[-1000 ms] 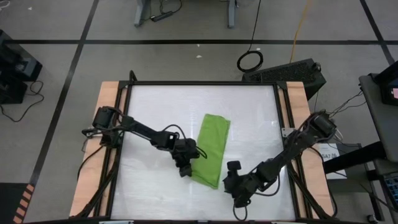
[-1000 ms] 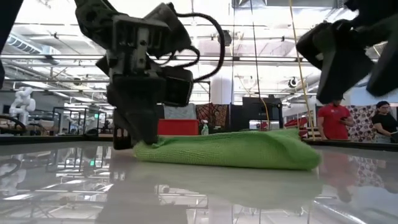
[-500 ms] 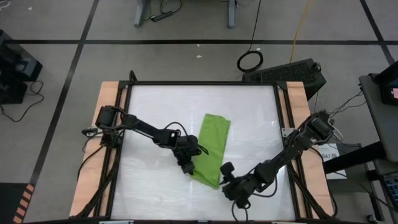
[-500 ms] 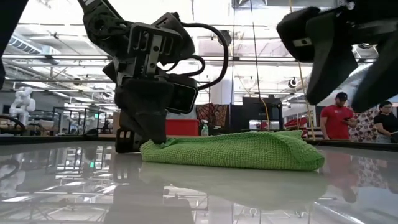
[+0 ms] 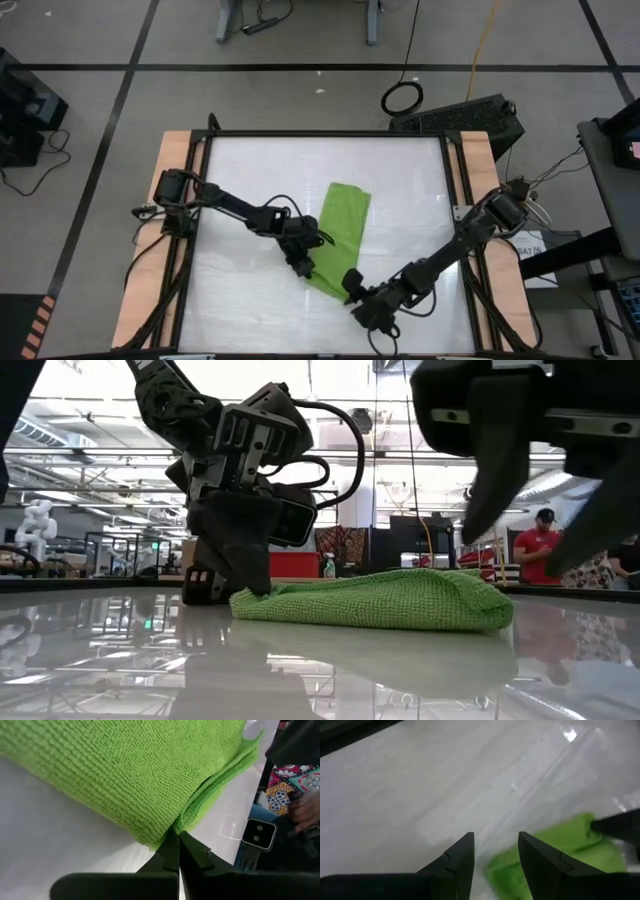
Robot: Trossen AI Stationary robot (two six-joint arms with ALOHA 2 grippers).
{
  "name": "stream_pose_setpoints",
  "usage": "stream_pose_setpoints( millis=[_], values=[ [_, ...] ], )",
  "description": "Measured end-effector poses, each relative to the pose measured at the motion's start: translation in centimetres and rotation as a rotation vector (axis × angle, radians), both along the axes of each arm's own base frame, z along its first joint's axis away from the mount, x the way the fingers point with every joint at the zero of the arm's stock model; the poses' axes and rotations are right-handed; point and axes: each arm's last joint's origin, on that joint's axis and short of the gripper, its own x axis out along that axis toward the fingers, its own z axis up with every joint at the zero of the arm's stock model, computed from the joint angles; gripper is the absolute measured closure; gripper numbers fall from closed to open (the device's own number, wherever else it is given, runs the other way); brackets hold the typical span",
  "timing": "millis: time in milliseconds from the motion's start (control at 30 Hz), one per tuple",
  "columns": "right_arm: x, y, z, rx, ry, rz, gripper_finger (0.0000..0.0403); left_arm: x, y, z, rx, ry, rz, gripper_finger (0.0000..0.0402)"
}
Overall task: Roll towel into tight, uniform cylinder
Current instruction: Roll the green towel
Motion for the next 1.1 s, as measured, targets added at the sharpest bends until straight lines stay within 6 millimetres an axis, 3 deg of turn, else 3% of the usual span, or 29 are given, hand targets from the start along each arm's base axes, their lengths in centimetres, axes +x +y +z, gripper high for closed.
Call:
stream_pose_setpoints(
  millis=[233, 533, 1100],
  values=[
    [0.8, -0.6, -0.2, 0.006, -0.008, 0.055, 0.0259, 0.0, 0.4, -0.1, 0.009, 0.009, 0.016, 0.0402],
    [1.5, -2.8, -2.2, 0.044, 0.153, -0.087, 0.0259, 0.0, 0.7, -0.1, 0.009, 0.006, 0.012, 0.0402],
    [1.6, -3.5, -1.6, 0.073, 0.133, -0.245, 0.0259, -0.1, 0.6, -0.2, 0.009, 0.006, -0.008, 0.0402]
  ],
)
